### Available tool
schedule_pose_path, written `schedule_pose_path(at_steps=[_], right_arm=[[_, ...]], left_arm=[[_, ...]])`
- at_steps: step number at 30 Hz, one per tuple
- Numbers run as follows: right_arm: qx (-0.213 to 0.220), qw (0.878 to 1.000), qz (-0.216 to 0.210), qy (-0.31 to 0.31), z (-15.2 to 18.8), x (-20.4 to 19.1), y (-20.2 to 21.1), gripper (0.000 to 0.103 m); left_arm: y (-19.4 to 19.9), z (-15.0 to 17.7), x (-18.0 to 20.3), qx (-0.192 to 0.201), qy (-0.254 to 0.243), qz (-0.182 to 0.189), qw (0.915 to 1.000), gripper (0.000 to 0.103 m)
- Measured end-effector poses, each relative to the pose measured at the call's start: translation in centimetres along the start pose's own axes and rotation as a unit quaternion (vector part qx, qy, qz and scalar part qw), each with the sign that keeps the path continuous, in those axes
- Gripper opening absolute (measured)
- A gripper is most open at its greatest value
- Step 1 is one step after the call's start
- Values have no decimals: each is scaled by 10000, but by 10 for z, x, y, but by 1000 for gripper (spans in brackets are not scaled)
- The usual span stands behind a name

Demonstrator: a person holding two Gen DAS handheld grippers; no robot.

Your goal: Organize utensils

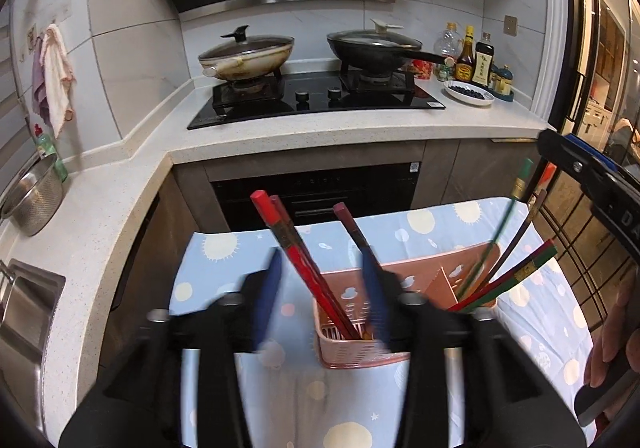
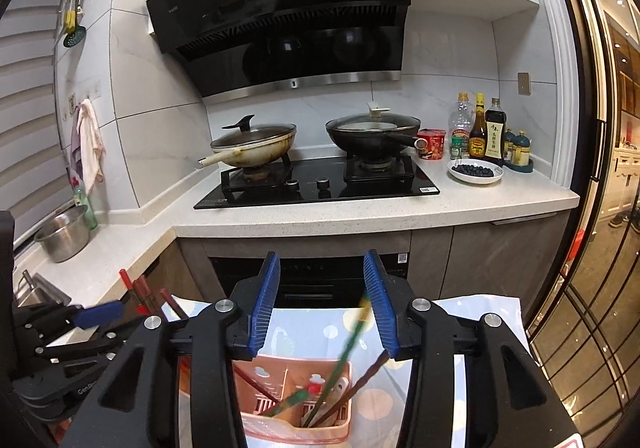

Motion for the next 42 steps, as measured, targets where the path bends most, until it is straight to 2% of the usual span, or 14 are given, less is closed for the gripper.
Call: schedule_pose_path(at_steps=[5,7,11,16,22,27,32,39,42], right_arm=[[45,10000,32,78,5,2,25,50],[55,9999,44,107,8,3,38,51],[3,9998,97,193,20,6,66,56],[-175,9993,177,285,50,13,103,60],[-454,9978,252,402,96,19,139,62],[-625,9968,299,404,129,24,161,62],[-679,9963,345,406,153,25,183,69],[-750,9952,412,474,175,26,204,84],[-818,9944,424,520,185,24,211,84]], left_arm=[[17,5,3,105,-7,-32,9999,61],[27,9,5,158,3,-59,9999,69],[50,23,8,274,-19,-127,9995,79],[79,51,15,359,-111,-250,9990,94],[106,90,26,341,-217,-389,9984,96],[122,122,32,239,-145,-330,9991,96],[127,155,37,35,-15,-273,9996,96],[134,185,41,-106,108,-309,9994,96],[137,193,42,-129,61,-408,9991,96]])
Point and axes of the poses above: each gripper's, at about its wrist camera, not at the fingertips, and y roughly against the way its jaws point, x to its right, z to its underside, the point moved 8 cm from there along -y, roughly the way its jaws point, and after that the axes turned 9 degrees about z, right-handed, at the moved point
